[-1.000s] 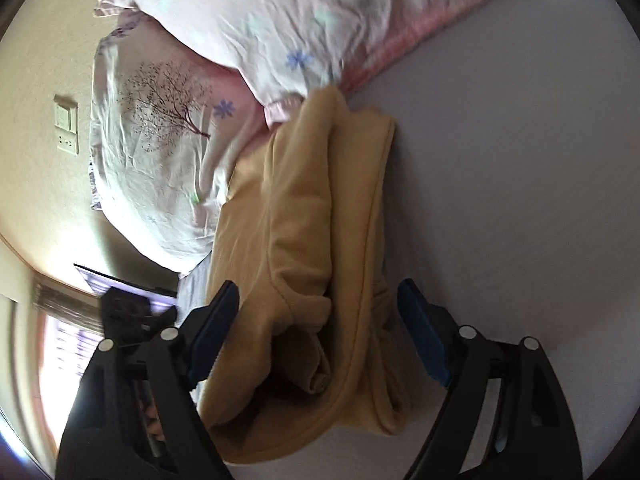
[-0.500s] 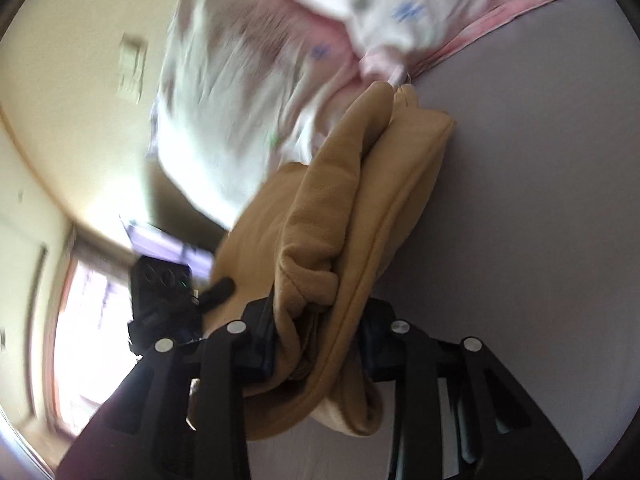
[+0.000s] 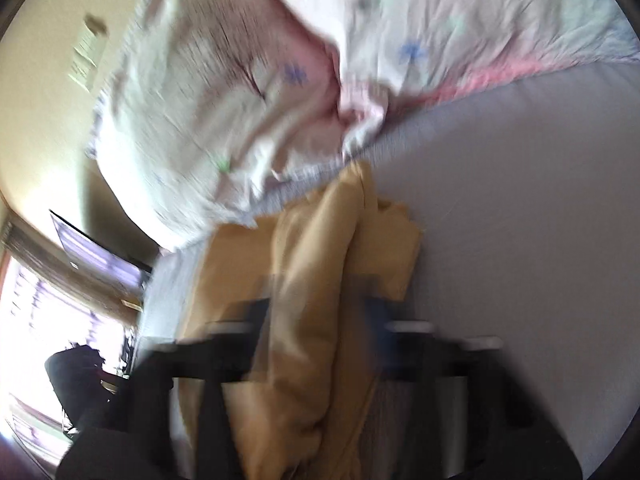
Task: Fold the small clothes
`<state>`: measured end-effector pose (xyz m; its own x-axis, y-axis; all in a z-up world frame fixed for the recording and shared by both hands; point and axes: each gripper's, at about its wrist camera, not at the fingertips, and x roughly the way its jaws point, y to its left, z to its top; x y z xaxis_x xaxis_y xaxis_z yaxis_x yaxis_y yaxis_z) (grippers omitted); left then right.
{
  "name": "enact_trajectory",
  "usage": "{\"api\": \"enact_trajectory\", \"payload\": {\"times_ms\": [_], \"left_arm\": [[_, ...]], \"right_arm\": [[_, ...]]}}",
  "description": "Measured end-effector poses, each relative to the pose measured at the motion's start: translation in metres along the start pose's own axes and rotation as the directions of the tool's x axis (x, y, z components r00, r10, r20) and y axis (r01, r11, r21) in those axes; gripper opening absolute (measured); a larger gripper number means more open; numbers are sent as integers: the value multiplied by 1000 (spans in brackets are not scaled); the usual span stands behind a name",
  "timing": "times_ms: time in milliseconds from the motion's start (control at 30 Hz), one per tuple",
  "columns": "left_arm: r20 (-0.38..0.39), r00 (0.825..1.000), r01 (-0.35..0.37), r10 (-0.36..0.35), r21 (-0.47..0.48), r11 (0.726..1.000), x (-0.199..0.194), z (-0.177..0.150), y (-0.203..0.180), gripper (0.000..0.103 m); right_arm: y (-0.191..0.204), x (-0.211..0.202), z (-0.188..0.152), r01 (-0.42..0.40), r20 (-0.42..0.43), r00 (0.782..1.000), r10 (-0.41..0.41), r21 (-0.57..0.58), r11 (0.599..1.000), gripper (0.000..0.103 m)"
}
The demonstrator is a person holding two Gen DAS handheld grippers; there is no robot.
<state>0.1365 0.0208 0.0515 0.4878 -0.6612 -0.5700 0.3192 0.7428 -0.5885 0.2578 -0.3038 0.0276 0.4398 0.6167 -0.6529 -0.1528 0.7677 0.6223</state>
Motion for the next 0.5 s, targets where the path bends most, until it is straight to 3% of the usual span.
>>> {"api": "enact_trajectory", "payload": {"times_ms": [67, 133, 200, 233, 300, 333, 500], "left_arm": [[-41, 999, -15, 16, 27, 1000, 9, -5, -4, 71], [-89, 996, -15, 20, 54, 998, 25, -11, -8, 71], [-125, 992, -17, 26, 67, 998, 35, -16, -9, 71], [-145, 989, -21, 31, 71, 997, 40, -19, -7, 71], [-157, 987, -21, 33, 74, 997, 39, -23, -6, 71], [-150, 988, -19, 30, 73, 997, 36, -24, -6, 71], [-68, 998, 0, 2, 34, 999, 14, -19, -1, 72]], "right_arm": [[-9, -6, -2, -16, 74, 997, 14, 27, 999, 5], [-23, -22, -6, 9, 139, 990, -20, 80, 997, 5], [-32, -27, -13, 42, 107, 993, -52, 93, 995, 7], [-33, -32, -18, 13, 67, 998, -19, 91, 996, 16], [-29, -51, -27, -47, 78, 996, 40, 85, 995, 40], [-23, -67, -39, -83, 95, 992, 77, 66, 994, 60], [-4, -108, -84, -146, 87, 985, 146, -4, 989, 63]]}}
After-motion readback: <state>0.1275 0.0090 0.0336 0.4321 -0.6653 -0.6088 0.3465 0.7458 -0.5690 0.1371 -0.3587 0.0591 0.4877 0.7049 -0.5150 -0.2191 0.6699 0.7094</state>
